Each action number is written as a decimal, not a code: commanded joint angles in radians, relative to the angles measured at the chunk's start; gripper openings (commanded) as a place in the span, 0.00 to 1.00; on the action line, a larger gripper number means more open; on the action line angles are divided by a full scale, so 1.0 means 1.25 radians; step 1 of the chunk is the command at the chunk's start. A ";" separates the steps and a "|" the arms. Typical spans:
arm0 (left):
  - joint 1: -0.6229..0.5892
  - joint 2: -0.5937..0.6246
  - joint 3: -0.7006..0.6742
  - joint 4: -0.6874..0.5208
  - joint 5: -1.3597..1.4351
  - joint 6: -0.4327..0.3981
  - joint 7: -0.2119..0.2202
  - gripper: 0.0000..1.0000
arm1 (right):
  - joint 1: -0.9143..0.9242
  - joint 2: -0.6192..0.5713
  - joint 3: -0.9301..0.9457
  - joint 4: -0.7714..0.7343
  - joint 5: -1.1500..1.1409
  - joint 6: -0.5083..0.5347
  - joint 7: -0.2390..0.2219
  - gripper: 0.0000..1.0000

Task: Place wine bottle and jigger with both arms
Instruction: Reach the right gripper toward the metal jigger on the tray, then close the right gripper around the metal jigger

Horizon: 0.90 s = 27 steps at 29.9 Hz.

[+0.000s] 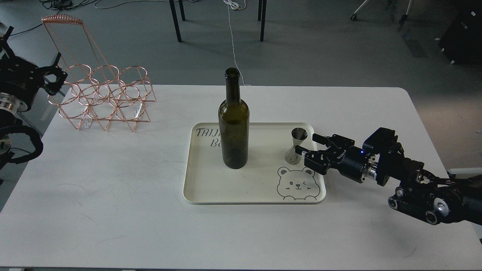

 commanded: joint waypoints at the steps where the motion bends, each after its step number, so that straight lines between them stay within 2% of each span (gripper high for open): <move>1: -0.001 0.002 0.000 0.000 0.000 0.000 -0.001 0.99 | 0.016 0.021 -0.024 -0.019 0.000 0.000 0.000 0.67; 11: 0.005 0.001 0.000 0.002 0.001 0.000 -0.001 0.99 | 0.020 0.084 -0.031 -0.105 0.000 -0.015 0.000 0.48; 14: 0.009 0.002 0.000 0.017 0.001 0.000 -0.001 0.98 | 0.017 0.100 -0.031 -0.120 0.000 -0.015 0.000 0.36; 20: 0.008 0.003 -0.005 0.029 0.001 0.000 -0.001 0.98 | 0.016 0.103 -0.031 -0.125 0.000 -0.015 0.000 0.19; 25: 0.008 0.006 -0.004 0.029 0.001 0.000 -0.001 0.99 | 0.017 0.105 -0.031 -0.118 0.001 -0.015 0.000 0.09; 27: 0.008 0.007 -0.005 0.029 0.001 0.000 -0.001 0.98 | 0.018 0.106 -0.031 -0.115 0.001 -0.015 0.000 0.08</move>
